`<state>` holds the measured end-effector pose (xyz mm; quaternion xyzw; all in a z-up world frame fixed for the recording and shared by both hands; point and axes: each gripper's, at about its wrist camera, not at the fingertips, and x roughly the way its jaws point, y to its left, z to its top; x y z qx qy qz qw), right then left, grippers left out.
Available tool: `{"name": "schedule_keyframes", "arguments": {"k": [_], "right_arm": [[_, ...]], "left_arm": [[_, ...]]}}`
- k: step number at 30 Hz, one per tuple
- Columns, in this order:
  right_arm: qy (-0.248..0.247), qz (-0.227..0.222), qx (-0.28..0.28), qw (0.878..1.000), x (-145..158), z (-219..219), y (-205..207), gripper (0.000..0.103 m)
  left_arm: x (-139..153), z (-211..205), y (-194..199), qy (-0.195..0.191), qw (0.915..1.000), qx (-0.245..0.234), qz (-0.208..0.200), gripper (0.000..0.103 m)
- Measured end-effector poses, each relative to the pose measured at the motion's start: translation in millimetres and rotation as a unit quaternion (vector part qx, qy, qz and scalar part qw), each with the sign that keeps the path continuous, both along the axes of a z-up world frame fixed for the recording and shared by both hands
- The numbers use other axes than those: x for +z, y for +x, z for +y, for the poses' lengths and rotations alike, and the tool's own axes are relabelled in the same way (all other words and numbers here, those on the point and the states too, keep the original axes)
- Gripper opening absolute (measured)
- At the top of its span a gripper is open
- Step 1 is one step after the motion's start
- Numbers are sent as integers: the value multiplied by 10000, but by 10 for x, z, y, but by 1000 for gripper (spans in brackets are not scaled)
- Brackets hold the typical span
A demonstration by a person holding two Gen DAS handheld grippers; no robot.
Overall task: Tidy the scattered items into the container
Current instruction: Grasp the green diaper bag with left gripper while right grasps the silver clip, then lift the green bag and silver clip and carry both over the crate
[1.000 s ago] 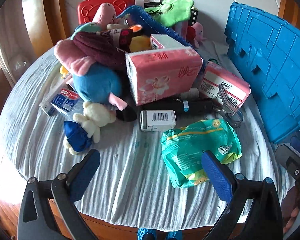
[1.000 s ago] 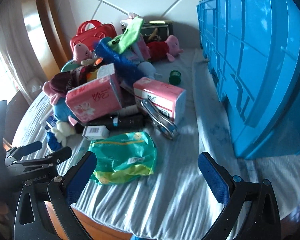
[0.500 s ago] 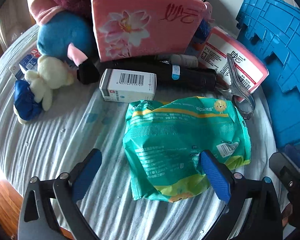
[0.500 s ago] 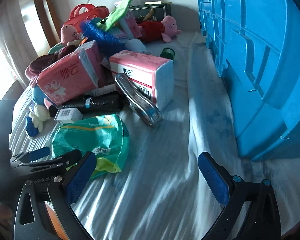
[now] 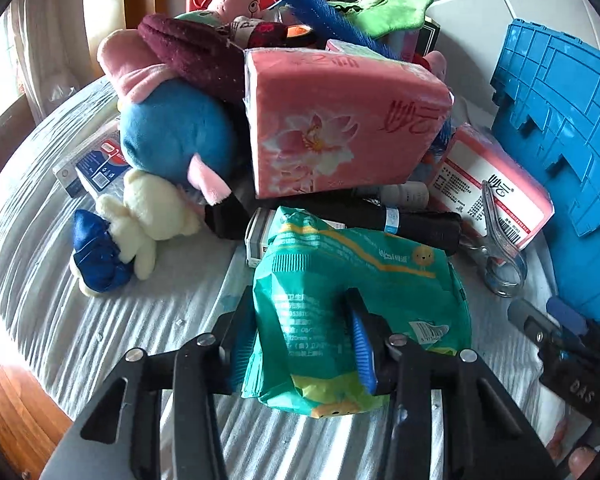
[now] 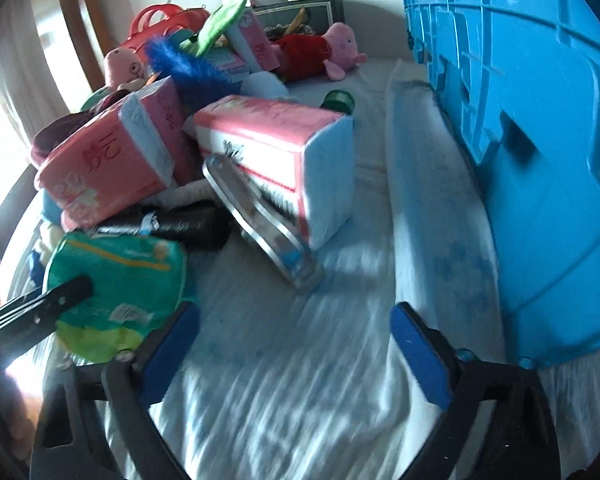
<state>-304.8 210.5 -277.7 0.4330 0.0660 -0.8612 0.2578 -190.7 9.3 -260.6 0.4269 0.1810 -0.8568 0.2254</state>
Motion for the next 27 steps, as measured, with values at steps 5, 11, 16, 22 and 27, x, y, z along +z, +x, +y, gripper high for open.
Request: {"name": "schedule_keyframes", "arguments": {"k": [5,11,16,22,27], "right_arm": [[166,69,-124,9998,-79,-95,-180,68],[404,62,-110,9991,-138,-159,-230,22],[460,342,-49,9983,77,-83,9,19],[253,720,-34,9971,553,-23,289,16],[72,1103,-138,9938,1026,-63,460,16]], "left_arm": [[-56,3,53,62,10000,27,26,50],[-34,70,-87,-67,9999,-118,85,43],[200,97,-30,-150,9992,-190,314,32],[778,125,30,-532,9946,-335,828,29],[1243,73,206,-870,9880,-459,1193,29]]}}
